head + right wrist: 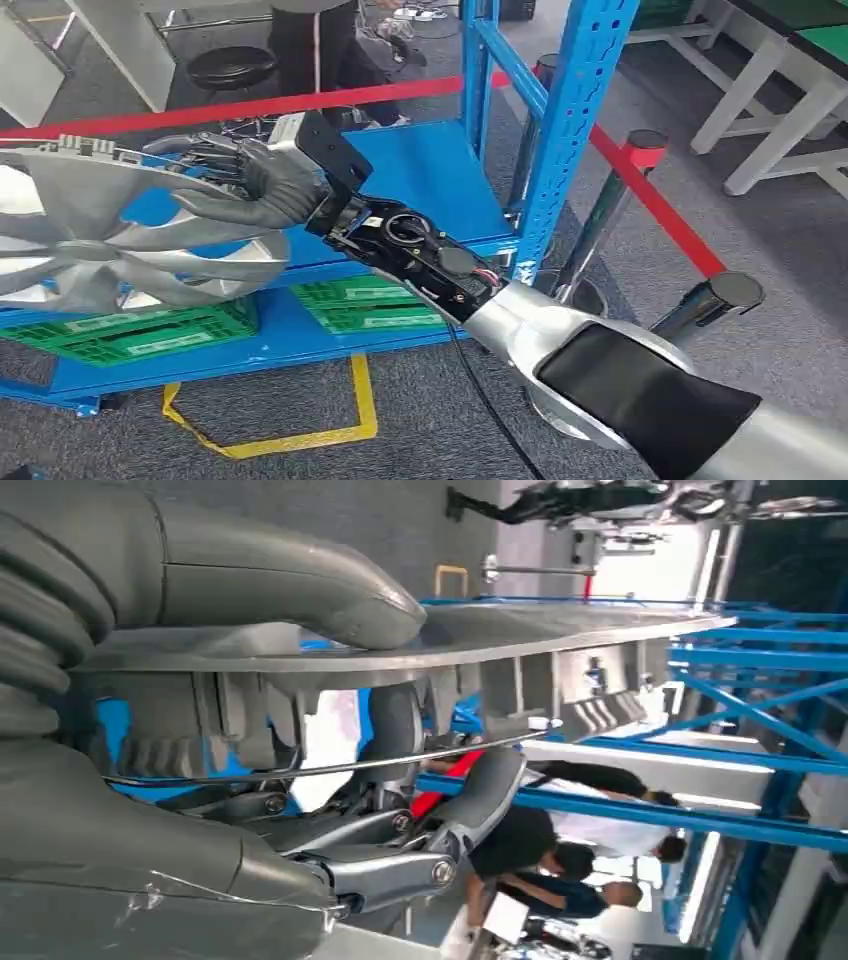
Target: Take the parts from the cabinet and place them on the table.
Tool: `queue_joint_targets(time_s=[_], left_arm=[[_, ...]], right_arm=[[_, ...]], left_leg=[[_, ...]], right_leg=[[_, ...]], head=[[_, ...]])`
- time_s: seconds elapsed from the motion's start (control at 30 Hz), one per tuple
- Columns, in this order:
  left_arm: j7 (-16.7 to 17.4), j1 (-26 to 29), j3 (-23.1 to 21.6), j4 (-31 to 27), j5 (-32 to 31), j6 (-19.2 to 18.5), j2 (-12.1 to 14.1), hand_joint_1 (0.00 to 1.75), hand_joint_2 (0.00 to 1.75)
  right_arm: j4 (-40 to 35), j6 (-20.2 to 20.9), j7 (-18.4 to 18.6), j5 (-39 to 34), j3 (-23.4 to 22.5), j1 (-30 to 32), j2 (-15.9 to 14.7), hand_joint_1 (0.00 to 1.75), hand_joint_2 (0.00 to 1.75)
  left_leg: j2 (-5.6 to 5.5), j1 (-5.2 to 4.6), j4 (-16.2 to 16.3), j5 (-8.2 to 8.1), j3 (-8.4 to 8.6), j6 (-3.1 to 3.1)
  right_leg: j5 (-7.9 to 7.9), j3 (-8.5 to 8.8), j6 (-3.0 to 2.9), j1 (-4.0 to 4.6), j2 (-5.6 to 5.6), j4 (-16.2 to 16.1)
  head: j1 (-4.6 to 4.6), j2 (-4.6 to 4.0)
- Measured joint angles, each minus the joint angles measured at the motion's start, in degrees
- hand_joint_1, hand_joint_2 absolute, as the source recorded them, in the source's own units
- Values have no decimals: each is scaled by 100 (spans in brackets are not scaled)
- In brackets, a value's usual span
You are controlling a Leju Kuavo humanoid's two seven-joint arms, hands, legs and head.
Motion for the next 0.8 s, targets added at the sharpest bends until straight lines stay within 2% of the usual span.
queue_joint_targets(time_s=[0.03,0.1,0.13,0.17,0.27,0.3,0.33,0.37,0.43,0.47,0.5,0.53,0.6,0.63,0.67,0.7,0.77,0.8], left_arm=[[0,1,0,0,-2,0,-2,0,175],[0,-7,0,0,-7,0,11,0,175],[0,-13,0,0,-15,0,13,0,175],[0,-37,0,0,-31,2,15,0,175],[0,-52,0,0,-55,4,2,0,175],[0,-51,0,0,-63,4,-4,0,175],[0,-57,0,0,-74,4,-13,0,175],[0,-69,0,0,-83,4,-13,0,175],[0,-70,0,0,-90,4,-15,0,175],[0,-68,0,0,-94,4,-20,0,175],[7,-68,0,0,-105,4,-26,0,175],[9,-69,0,0,-105,4,-31,0,175],[11,-78,0,0,-105,4,-37,0,175],[11,-82,0,0,-107,4,-50,0,175],[11,-100,0,7,-107,4,-87,0,175],[20,-110,0,9,-105,4,-72,0,175],[22,-99,0,9,-107,4,-68,0,175],[24,-98,0,11,-112,4,-57,0,175]], right_arm=[[2,0,7,7,2,0,0,175,175],[0,-17,13,11,2,-4,0,175,175],[0,-28,11,9,2,-13,0,175,175],[0,-35,7,9,-2,-33,0,175,175],[0,-52,15,24,-4,-31,0,175,175],[0,-55,17,26,-7,-32,-2,175,175],[0,-72,17,26,-11,-36,-2,175,175],[0,-85,15,26,-17,-42,-2,175,175],[0,-89,15,26,-20,-37,-4,175,175],[2,-96,15,26,-20,-30,-9,175,175],[2,-105,20,26,-20,-23,-15,175,175],[2,-111,22,28,-22,-20,-22,175,175],[0,-122,24,31,-31,-23,-26,175,175],[0,-122,22,31,-44,-24,-26,175,175],[0,-122,17,28,-46,-31,-26,175,175],[0,-122,15,28,-48,-45,-26,175,175],[0,-125,24,35,-48,-43,-28,175,175],[-2,-129,33,46,-48,-44,-28,175,175]], left_leg=[[0,-12,-287,237,87,38],[21,-37,-1317,832,535,124],[85,-63,-1716,906,696,158],[76,-119,-1851,850,770,170],[12,-134,-1826,839,744,217],[0,-87,-1862,865,764,268],[-4,-94,-1868,867,775,291],[-22,-98,-1865,866,775,334],[-53,-121,-1862,858,774,359],[-78,-137,-1858,853,775,367],[-106,-152,-1855,850,780,372],[-134,-165,-1853,844,790,380],[-204,-195,-1849,826,836,385],[-225,-191,-1854,811,845,376],[-245,-231,-1837,806,812,352],[-278,-196,-1829,821,777,323],[-310,-167,-1864,857,755,262],[-326,-191,-1865,845,765,236]], right_leg=[[-8,17,-5,9,0,0],[-26,66,11,17,-1,0],[-39,73,32,23,-4,-2],[-52,46,60,66,-1,22],[-44,85,144,62,-61,-45],[-81,73,185,58,-78,-29],[-206,-15,207,44,-73,116],[-422,-151,213,43,-73,470],[-844,-602,225,48,-70,1476],[-924,-773,223,48,-70,1827],[-866,-820,209,50,-70,1882],[-694,-740,184,56,-68,1681],[-137,-300,91,90,-10,700],[57,-109,26,108,94,242],[17,24,-16,97,170,139],[-23,57,-6,122,138,14],[-38,56,-21,141,103,-13],[-16,108,-46,81,67,-92]], head=[[-4,-2],[-2,0],[-2,-2],[-20,0],[-9,-2],[-4,0],[-7,-2],[11,0],[37,0],[37,0],[37,0],[46,0],[55,0],[52,0],[8,-2],[17,0],[66,0],[78,0]])
